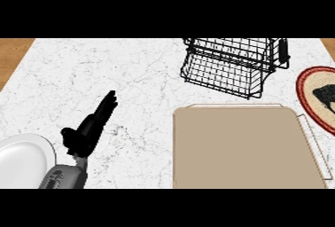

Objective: Pick the squash from the tray and place it in the tiered basket

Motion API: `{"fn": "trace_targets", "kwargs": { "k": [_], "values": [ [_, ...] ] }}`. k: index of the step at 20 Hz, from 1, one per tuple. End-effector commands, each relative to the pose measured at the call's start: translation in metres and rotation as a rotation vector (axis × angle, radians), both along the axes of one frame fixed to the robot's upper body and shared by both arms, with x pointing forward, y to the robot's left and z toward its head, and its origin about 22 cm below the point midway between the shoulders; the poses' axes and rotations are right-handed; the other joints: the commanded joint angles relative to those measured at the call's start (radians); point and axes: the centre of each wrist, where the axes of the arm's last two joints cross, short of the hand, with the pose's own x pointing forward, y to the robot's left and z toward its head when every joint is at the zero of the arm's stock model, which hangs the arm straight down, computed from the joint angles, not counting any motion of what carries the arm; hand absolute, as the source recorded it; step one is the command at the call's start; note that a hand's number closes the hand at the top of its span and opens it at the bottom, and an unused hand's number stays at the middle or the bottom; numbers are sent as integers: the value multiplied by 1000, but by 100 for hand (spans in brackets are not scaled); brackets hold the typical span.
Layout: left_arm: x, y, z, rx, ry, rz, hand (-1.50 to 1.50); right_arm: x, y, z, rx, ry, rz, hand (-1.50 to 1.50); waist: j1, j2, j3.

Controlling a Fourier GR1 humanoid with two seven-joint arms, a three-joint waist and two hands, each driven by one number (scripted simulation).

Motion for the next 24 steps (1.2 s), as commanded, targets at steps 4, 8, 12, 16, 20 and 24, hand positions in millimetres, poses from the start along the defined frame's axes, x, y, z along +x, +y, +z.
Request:
{"fn": "trace_targets", "kwargs": {
  "k": [4, 8, 12, 16, 20, 24],
  "values": [
    [6, 3, 10, 12, -19, -12, 0, 47, 50, 42, 47, 37, 11, 150, 13, 4, 0],
    [7, -27, -7, 10, -13, -6, 0, 76, 79, 6, 18, 92, 65, 150, 10, 8, 1],
    [3, -5, 0, -9, -20, -32, 0, 97, 109, -5, 16, 113, 76, 150, 21, 10, 1],
    [5, 7, 7, -6, -16, -23, 0, 110, 101, -25, 34, 123, 98, 150, 20, 11, 1],
    [1, -11, -1, 7, -17, -12, 0, 118, 142, -38, 58, 136, 120, 150, 17, 9, 1],
    [6, -22, 9, 13, -11, -10, 0, 122, 149, -40, 136, 171, 155, 150, 12, 7, 2]
  ]
}}
